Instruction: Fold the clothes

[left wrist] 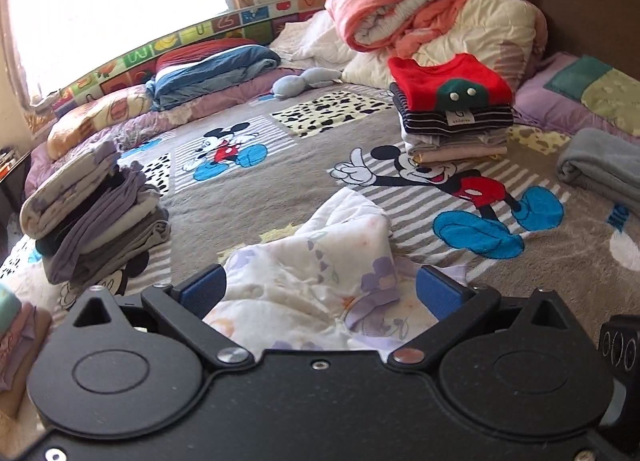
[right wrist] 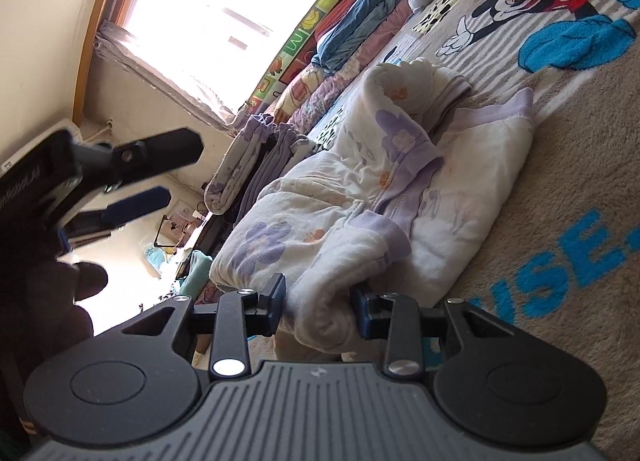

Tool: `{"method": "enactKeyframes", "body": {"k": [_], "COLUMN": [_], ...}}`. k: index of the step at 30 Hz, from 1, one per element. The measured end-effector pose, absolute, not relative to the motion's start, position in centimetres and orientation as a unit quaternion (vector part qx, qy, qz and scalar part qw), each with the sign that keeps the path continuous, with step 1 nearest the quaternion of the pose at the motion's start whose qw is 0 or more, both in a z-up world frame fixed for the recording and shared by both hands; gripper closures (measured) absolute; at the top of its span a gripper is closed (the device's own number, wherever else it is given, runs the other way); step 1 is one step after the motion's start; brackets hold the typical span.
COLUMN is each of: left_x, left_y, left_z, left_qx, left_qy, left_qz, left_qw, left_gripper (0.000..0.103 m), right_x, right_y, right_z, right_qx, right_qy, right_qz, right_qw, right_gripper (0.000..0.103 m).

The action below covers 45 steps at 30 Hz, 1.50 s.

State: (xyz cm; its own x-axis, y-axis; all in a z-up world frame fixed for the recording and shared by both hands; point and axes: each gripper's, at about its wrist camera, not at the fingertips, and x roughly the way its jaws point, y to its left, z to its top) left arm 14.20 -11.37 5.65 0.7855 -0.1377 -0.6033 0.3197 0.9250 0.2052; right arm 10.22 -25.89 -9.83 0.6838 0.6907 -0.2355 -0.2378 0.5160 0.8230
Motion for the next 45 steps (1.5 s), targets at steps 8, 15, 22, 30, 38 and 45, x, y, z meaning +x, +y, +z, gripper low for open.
{"method": "enactKeyframes", "body": {"k": [8,15,22,30,38,45], "left_x": [19.4,23.8,25.7,23.1,19.0,14.7], "left_y": [-15.9,-17.2,-15.7,-11.5,-7.1,-4.5], "left_z": [3.7,0.8,-0.5,5.0,12.0,17.2], "left_qx": [0.174,0.156,0.114,0.057,-0.015,-0.070], "left_qy": [0.367,0.423,0.443,0.378,0.309,0.256], "left_qz": [-0.132,-0.098,-0.057,-0.056,-0.074,-0.096], "left_qw": [0.904,0.887,0.887,0.922,0.948,0.959], "left_gripper": [0.009,0.038,0.092,0.094,0.095,0.095], "right_x": [9.9,9.9,9.9,9.4,7.7,6.4], "right_y": [-24.4,-24.1,-23.9,-24.1,-24.1,-25.8], "right_z": [-9.5,-9.7,-9.3,-9.0,-7.1,-4.3], "right_qx": [0.363,0.360,0.340,0.324,0.295,0.271], "right_qy": [0.282,0.282,0.275,0.261,0.212,0.148], "right_qz": [0.282,0.282,0.294,0.294,0.300,0.301], "right_qw": [0.842,0.844,0.850,0.861,0.882,0.902], "right_gripper": [0.063,0.054,0.062,0.073,0.080,0.085]}}
